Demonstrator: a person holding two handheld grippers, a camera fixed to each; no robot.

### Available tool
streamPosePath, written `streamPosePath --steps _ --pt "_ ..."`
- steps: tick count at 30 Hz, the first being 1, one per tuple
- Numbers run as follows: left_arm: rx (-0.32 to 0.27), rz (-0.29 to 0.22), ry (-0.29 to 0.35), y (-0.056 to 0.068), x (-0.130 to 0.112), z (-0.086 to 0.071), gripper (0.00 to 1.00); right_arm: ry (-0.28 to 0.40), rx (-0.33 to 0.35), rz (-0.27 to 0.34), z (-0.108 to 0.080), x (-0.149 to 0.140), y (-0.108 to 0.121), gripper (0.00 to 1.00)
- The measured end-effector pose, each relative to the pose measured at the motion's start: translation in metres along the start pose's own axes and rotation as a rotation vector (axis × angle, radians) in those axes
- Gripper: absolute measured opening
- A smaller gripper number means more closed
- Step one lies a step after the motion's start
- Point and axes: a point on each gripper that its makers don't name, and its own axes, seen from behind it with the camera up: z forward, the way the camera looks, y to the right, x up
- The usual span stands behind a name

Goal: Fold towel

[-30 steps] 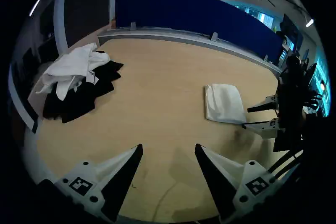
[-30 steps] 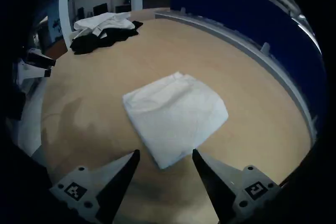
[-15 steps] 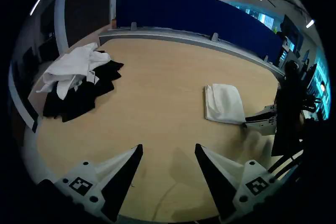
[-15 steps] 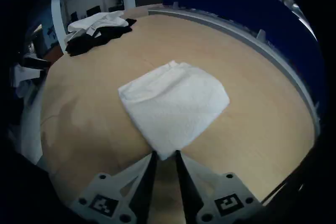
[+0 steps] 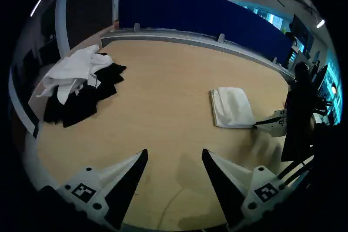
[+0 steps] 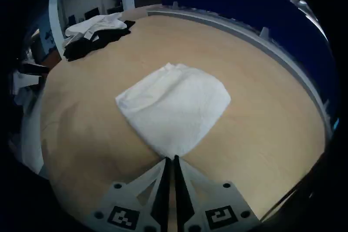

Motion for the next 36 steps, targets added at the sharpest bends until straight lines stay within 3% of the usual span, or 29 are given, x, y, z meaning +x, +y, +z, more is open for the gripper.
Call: streamPosePath --steps 9,23,29,36 --pt "-0.006 0.001 0.006 0.002 0.004 0.0 0.92 0.047 -0.014 -0.021 -0.02 0.021 0.005 0.05" --pt "-0.023 -0.005 0.047 0.008 0.022 -0.002 0.92 0.225 -0.049 -0.093 -0.085 0.114 0.017 0.05" --pt "-0.034 0.002 0.063 0.014 0.029 -0.004 0.92 0.279 -0.073 -0.075 -0.108 0.137 0.029 0.05" --pt "-0.05 0.013 0.076 0.023 0.034 -0.004 0.92 0.306 -0.106 -0.041 -0.125 0.142 0.046 0.05"
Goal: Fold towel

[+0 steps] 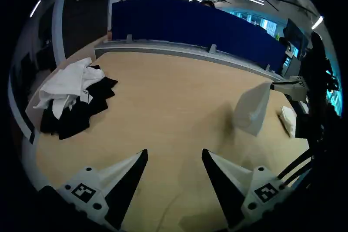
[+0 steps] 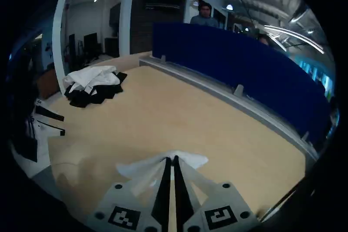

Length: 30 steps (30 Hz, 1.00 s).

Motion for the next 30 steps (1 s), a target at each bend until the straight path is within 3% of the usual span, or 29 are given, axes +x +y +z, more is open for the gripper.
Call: streamPosePath --steps 9,15,30 --pt "-0.02 0.016 0.002 0.012 0.003 0.001 0.92 0.013 -0.042 0.033 -0.017 0.001 0.026 0.04" --pt "-0.031 0.024 0.002 0.02 0.005 0.003 0.92 0.016 -0.081 0.048 -0.031 0.0 0.056 0.04" --pt "-0.057 0.049 -0.003 0.042 0.011 0.014 0.92 0.006 -0.219 0.077 -0.085 -0.014 0.169 0.04"
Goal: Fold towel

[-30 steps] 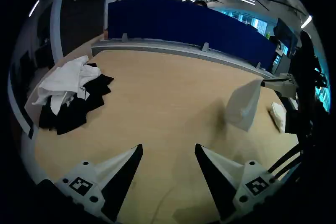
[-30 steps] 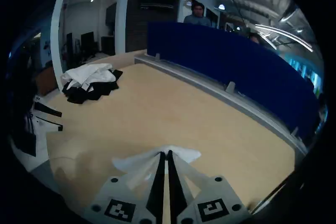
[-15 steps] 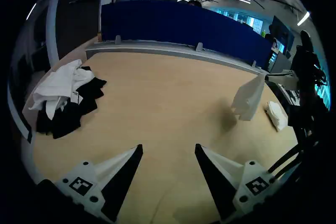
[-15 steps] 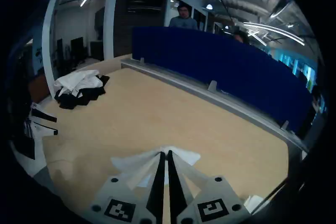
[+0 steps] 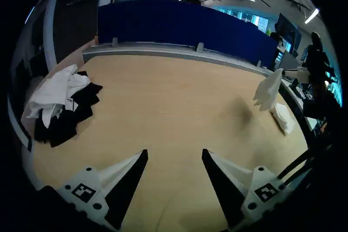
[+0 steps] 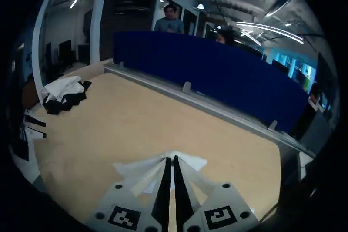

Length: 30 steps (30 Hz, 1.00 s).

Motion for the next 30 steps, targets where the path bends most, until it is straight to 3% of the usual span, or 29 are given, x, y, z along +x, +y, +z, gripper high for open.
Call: streamPosePath --steps 10,17,23,30 --pt "-0.007 0.01 -0.006 0.013 0.004 0.01 0.92 -0.036 -0.093 0.01 -0.013 -0.019 0.088 0.04" --pt "-0.006 0.026 -0.008 0.021 0.008 0.011 0.92 -0.058 -0.136 0.018 -0.015 -0.028 0.133 0.04" --pt "-0.008 0.028 -0.007 0.027 0.012 0.01 0.92 -0.065 -0.165 0.03 -0.021 -0.034 0.155 0.04" --pt "-0.014 0.041 -0.006 0.033 0.015 0.008 0.92 -0.078 -0.181 0.04 -0.03 -0.045 0.162 0.04"
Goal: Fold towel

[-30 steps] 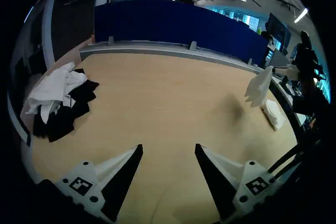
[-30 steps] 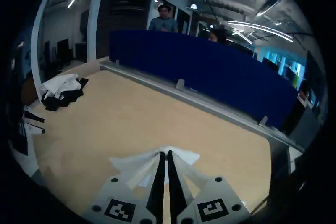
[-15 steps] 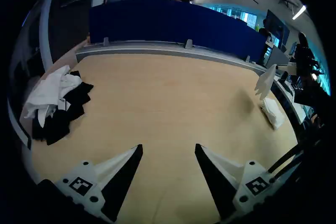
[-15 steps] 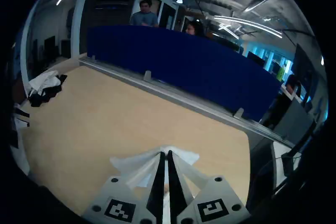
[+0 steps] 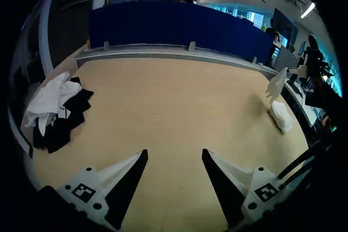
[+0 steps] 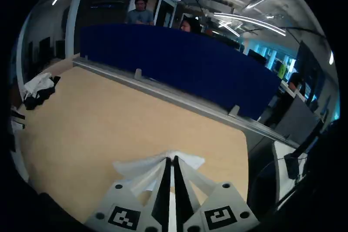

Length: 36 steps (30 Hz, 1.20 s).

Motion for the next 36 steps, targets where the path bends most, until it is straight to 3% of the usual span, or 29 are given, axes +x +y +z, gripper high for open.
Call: streamPosePath --steps 9,20,36 --pt "-0.01 0.011 0.001 0.007 -0.001 -0.004 0.92 -0.027 -0.028 0.034 -0.018 -0.03 0.01 0.04" --pt "-0.014 0.028 -0.001 0.01 -0.005 -0.009 0.92 -0.115 -0.081 0.088 -0.044 -0.103 0.029 0.04" --pt "-0.016 0.054 -0.006 0.018 -0.008 -0.014 0.92 -0.212 -0.171 0.242 -0.055 -0.185 0.057 0.04"
